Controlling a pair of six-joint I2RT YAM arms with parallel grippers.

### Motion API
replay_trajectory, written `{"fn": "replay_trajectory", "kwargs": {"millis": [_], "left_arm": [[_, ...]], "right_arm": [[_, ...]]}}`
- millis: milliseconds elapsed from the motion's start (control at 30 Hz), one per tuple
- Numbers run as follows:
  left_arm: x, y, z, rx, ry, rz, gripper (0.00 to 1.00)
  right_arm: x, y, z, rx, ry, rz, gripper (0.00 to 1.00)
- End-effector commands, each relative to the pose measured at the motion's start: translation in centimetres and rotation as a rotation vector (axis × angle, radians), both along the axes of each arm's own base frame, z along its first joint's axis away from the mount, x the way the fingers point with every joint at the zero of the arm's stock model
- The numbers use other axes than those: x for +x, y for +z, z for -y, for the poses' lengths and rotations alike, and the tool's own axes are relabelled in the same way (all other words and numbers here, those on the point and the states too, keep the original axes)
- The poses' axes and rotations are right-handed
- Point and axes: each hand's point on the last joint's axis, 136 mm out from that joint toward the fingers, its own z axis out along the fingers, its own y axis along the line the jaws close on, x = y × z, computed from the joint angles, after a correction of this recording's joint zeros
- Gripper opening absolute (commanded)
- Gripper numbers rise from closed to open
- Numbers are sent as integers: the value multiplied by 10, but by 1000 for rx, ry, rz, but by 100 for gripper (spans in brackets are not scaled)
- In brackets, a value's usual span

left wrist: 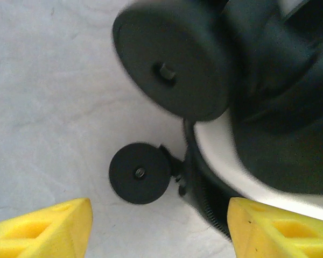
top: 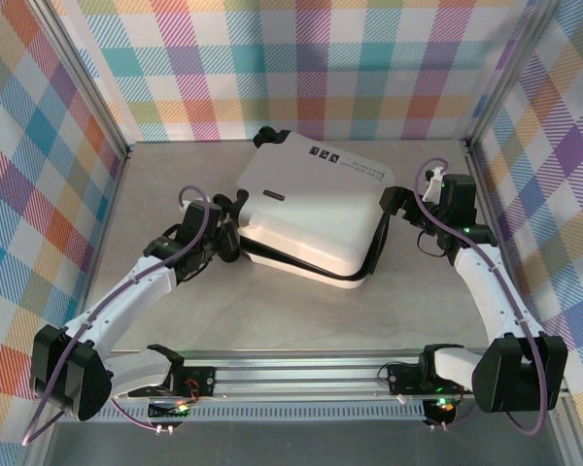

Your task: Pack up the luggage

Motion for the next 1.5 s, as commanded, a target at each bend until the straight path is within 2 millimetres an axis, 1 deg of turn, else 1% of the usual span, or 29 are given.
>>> {"fn": "replay_trajectory", "kwargs": {"millis": [0, 100, 133, 233, 400, 533, 600, 667, 800, 900, 1000, 1100, 1167, 1300, 1467], "left_arm": [[24, 45, 10, -23, -32, 108, 71], [40, 62, 5, -32, -14, 139, 78], [47, 65, 5, -47, -19, 140, 81], [67, 66, 5, -61, -26, 120, 82], [94, 56, 4, -85, -31, 81, 83], [110, 43, -13, -55, 24, 52, 83], [117, 38, -23, -38, 58, 44, 83], [124, 34, -29, -33, 73, 39, 83], [133, 20, -23, -54, 38, 3, 79], [137, 13, -16, -77, 14, -9, 77], [137, 4, -9, -99, -10, -34, 72], [129, 0, -4, -122, -29, -44, 68], [118, -2, -4, -126, -38, -50, 66], [94, -7, -6, -133, -38, -55, 63], [67, -11, 0, -145, -51, -67, 60]], "right_arm": [[-2, 2, -7, 45, 33, 3, 99], [-7, -4, -9, 63, 43, -4, 99], [-9, -7, -9, 69, 43, -8, 99], [-15, -12, -10, 84, 38, -7, 99], [-30, -24, -14, 112, 54, -35, 99], [-44, -42, -11, 113, 29, -74, 99], [-52, -52, -13, 134, 34, -93, 99], [-58, -62, -16, 151, 44, -115, 99], [-67, -69, -25, 194, 89, -124, 99], [-66, -70, -24, 193, 78, -121, 99], [-59, -62, -23, 192, 77, -97, 99], [-48, -50, -27, 195, 104, -69, 99], [-41, -45, -32, 201, 138, -70, 99], [-28, -43, -37, 210, 174, -75, 99], [-17, -36, -47, 236, 226, -61, 99]]}}
